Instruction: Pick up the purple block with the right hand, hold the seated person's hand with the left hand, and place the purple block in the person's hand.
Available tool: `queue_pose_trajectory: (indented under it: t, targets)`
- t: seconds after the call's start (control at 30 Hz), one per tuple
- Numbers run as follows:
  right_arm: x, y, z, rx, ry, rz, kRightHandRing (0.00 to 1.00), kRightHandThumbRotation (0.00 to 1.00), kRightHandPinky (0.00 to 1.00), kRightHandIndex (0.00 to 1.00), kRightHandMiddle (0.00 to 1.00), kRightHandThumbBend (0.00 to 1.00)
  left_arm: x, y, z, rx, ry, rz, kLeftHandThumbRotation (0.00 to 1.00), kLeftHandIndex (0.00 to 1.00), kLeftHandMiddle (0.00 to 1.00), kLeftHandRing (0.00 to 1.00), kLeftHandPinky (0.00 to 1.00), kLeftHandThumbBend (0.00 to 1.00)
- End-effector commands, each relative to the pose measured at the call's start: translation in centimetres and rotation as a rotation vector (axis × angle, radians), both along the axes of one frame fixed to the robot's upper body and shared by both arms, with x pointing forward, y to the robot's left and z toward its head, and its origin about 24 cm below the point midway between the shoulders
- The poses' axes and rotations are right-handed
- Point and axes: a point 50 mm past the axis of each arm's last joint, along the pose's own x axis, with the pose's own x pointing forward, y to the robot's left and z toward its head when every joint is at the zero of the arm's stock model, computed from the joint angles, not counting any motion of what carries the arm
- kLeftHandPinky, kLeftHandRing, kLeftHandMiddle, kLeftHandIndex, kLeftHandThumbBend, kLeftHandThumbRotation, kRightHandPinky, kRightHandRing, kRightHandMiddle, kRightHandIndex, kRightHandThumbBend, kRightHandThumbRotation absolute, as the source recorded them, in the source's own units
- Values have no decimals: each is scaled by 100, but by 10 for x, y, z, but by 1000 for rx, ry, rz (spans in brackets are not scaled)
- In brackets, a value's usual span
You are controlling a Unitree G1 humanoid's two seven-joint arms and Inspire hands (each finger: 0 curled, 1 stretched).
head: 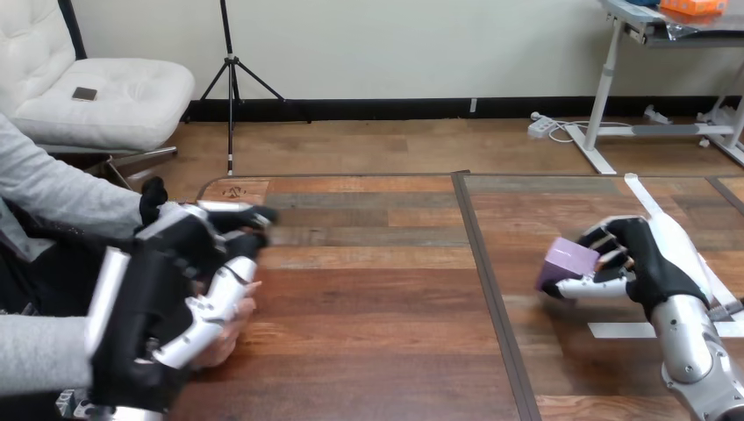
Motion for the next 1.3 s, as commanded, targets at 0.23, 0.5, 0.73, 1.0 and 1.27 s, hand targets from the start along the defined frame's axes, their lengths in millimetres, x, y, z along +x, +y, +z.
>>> queue_pose_trajectory:
  t: [0.23, 0.5, 0.73, 1.0, 1.27]
  targets:
    - [14, 1, 40, 10, -205, 112, 42, 0, 38, 46, 45, 83, 15, 18, 22, 175, -149, 87, 15, 55, 64, 66, 46, 28]
    - [12, 3, 46, 41, -238, 154, 41, 0, 38, 46, 45, 82, 17, 36, 27, 451, -149, 130, 20, 64, 72, 72, 51, 48]
    - [10, 6, 51, 50, -275, 199, 41, 0, 37, 46, 44, 82, 16, 48, 36, 693, -127, 173, 23, 71, 76, 75, 58, 64]
    - [8, 8, 54, 42, -285, 223, 41, 0, 38, 45, 44, 83, 17, 55, 43, 852, -59, 192, 26, 77, 80, 78, 64, 82]
    - [7, 10, 55, 45, -313, 231, 41, 0, 38, 45, 44, 84, 20, 57, 50, 900, 30, 119, 37, 83, 85, 81, 63, 97]
